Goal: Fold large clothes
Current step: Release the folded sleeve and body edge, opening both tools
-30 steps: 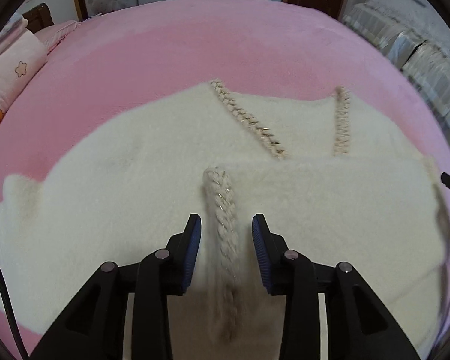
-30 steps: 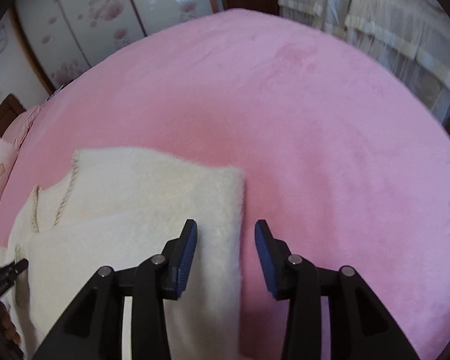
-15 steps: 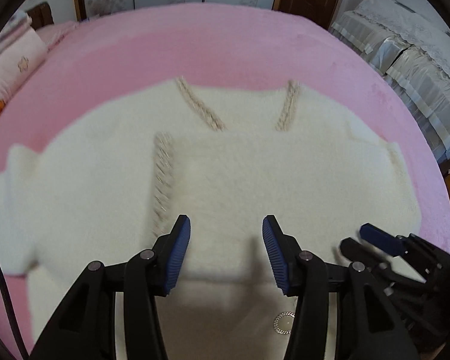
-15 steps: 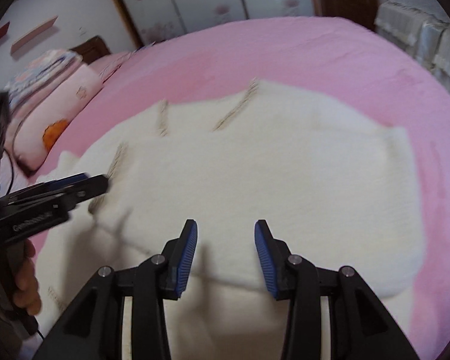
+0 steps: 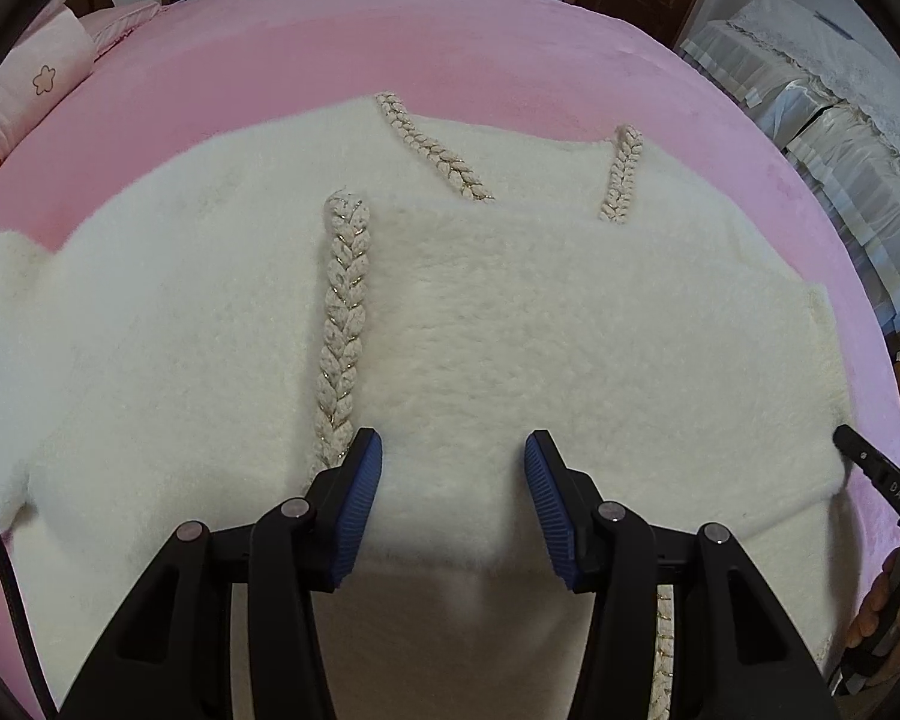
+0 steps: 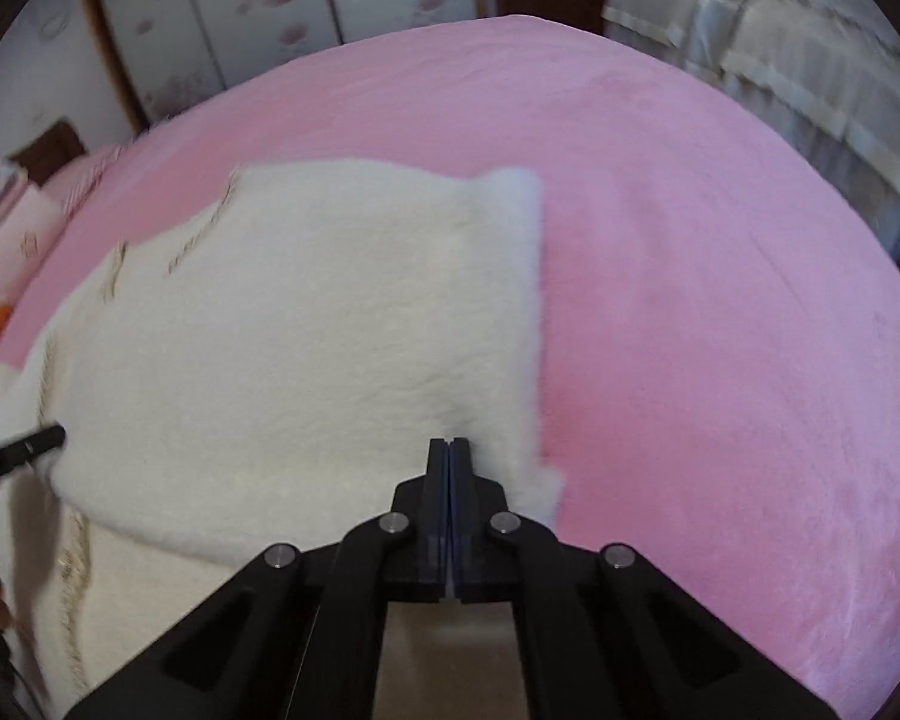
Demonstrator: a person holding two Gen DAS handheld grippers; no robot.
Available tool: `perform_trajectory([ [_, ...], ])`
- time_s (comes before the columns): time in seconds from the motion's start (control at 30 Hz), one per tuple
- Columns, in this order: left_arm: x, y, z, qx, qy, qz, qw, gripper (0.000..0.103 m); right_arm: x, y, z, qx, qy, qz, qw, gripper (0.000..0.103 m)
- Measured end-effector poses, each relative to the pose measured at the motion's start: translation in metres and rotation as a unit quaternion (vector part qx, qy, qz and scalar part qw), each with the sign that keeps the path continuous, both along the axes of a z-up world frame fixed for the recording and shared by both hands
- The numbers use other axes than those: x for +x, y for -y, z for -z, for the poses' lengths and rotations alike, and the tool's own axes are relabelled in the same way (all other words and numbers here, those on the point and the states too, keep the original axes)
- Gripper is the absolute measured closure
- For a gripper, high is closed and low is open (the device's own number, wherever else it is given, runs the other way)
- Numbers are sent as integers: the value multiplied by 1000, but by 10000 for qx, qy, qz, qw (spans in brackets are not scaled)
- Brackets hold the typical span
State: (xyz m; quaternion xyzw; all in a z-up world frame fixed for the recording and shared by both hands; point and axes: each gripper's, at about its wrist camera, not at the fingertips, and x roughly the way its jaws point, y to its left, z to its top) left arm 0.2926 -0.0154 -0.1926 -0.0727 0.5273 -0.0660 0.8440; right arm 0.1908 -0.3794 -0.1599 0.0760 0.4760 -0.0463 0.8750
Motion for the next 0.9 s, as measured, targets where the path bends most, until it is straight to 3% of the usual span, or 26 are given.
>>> perform_trajectory([
  [0.23,-6,3,-10,-15,-79,-31,10000,49,-12,-16,-8,-303,70,293,9991,99],
  [0.4,-22,2,-29,4,-49,-98,9999,33,-29,-14,-22,-12,90,299,9995,99],
  [0.53,-39,3,-49,67,12,-120,9999,32,-41,-23,-36,74,151,249,9995,98],
  [0.57,-45,3,-56,91,45,-106,9999,32,-45,-26,-42,98,179,226,9995,96],
  [0.7,-68,5,-80,187,200,-4,9996,32,-63,-37,-62,99,360,186,9991,74],
  [0.9,-116,5,-120,218,559,147,9981,32,-91,-62,-94,121,632,-35,9979,73],
])
